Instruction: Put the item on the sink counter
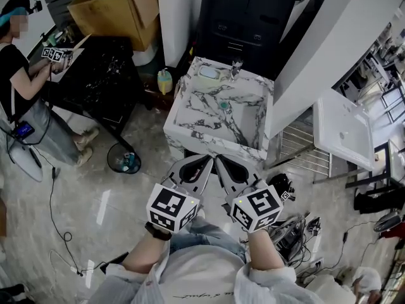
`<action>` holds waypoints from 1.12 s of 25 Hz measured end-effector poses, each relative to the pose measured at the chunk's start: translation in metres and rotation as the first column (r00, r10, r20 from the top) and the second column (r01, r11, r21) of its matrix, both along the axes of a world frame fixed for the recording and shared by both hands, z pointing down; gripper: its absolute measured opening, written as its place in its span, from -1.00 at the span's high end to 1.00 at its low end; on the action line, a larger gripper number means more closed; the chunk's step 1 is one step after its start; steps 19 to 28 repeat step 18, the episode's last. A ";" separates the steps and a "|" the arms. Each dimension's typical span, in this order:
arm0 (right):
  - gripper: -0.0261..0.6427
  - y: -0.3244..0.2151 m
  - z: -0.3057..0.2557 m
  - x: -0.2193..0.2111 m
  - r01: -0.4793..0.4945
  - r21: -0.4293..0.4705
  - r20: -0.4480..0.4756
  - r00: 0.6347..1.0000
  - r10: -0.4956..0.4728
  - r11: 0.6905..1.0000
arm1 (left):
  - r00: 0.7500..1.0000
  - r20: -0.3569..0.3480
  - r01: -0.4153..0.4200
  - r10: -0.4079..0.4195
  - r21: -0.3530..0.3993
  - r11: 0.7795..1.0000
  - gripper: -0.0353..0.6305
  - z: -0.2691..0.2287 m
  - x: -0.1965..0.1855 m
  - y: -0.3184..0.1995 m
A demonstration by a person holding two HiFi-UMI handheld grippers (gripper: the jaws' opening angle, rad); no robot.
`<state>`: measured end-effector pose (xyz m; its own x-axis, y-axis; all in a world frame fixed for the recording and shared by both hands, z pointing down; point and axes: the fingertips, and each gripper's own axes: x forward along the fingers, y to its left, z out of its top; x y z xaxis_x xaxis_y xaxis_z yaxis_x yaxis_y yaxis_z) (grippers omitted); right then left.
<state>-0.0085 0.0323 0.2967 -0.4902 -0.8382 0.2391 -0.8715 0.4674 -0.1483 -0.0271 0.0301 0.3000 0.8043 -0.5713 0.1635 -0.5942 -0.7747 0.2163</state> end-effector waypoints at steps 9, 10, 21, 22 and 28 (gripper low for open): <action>0.90 0.002 -0.003 0.002 -0.006 0.012 -0.012 1.000 0.006 1.000 | 1.000 -0.014 -0.023 0.023 0.020 1.000 0.82 -0.008 -0.009 0.001; 0.90 0.003 -0.004 0.002 -0.004 0.011 -0.011 1.000 0.004 1.000 | 0.999 -0.010 -0.031 0.031 0.018 0.999 0.82 -0.008 -0.009 0.003; 0.90 -0.004 -0.021 0.010 -0.009 0.079 -0.044 0.999 0.013 0.997 | 0.992 -0.009 -0.126 0.127 0.066 0.990 0.82 -0.017 0.003 -0.002; 0.90 -0.004 -0.021 0.010 -0.009 0.079 -0.044 0.999 0.013 0.997 | 0.992 -0.009 -0.126 0.127 0.066 0.990 0.82 -0.017 0.003 -0.002; 0.90 -0.004 -0.021 0.010 -0.009 0.079 -0.044 0.999 0.013 0.997 | 0.992 -0.009 -0.126 0.127 0.066 0.990 0.82 -0.017 0.003 -0.002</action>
